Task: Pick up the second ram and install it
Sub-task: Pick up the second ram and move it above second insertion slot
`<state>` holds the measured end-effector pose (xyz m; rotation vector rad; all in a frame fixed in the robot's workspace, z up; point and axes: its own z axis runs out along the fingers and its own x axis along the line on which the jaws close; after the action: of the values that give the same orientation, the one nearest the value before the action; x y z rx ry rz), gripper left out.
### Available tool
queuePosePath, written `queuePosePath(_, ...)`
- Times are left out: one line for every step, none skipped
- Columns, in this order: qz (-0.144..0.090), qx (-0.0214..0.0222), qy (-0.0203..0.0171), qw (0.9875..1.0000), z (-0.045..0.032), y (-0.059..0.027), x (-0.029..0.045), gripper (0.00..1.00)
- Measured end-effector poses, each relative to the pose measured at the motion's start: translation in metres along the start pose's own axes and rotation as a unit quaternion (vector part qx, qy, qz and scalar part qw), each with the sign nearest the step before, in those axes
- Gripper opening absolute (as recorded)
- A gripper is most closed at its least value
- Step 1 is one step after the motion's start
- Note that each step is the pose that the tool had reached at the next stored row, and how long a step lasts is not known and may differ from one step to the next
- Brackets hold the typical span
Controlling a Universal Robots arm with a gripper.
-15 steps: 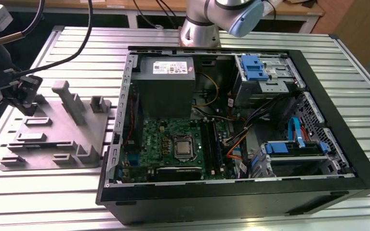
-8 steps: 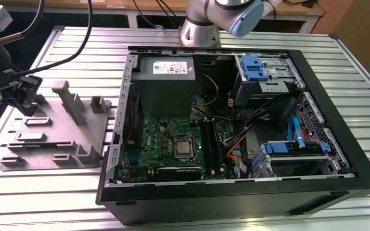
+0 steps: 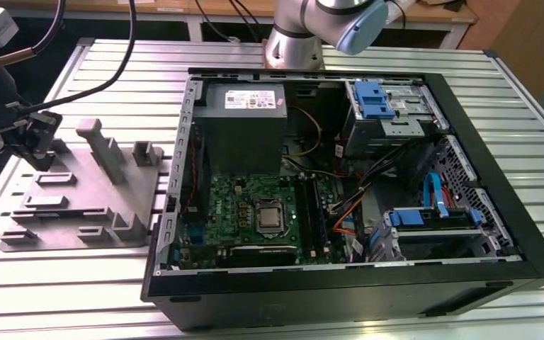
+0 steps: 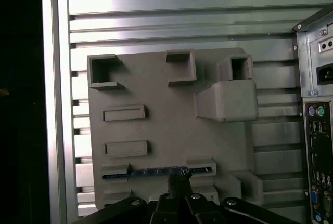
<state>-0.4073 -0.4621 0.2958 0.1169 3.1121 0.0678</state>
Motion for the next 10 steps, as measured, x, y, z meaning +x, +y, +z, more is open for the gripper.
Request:
queuePosePath(-0.002, 0.0000, 0.0001, 1.0000, 0.0001, 0.0000, 0.0000, 0.10)
queuePosePath(-0.007, -0.0001, 0.0004, 1.0000, 0.0003, 0.0000, 0.0001, 0.10)
queuePosePath(-0.013, -0.0003, 0.0006, 0.9999, 0.0005, 0.0000, 0.0001, 0.10)
queuePosePath(-0.022, -0.0006, 0.0010, 0.9998, 0.0009, 0.0000, 0.0001, 0.10)
queuePosePath(-0.031, -0.0008, 0.0014, 0.9995, 0.0012, 0.0000, 0.0001, 0.10)
queuePosePath(-0.040, -0.0010, 0.0018, 0.9992, 0.0016, -0.0001, 0.0001, 0.10)
queuePosePath(-0.049, -0.0012, 0.0022, 0.9988, 0.0020, -0.0001, 0.0001, 0.10)
queuePosePath(-0.058, -0.0014, 0.0026, 0.9983, 0.0025, -0.0001, 0.0001, 0.10)
queuePosePath(-0.068, -0.0017, 0.0031, 0.9977, 0.0030, -0.0001, 0.0001, 0.10)
queuePosePath(-0.077, -0.0019, 0.0034, 0.9971, 0.0035, -0.0002, 0.0001, 0.10)
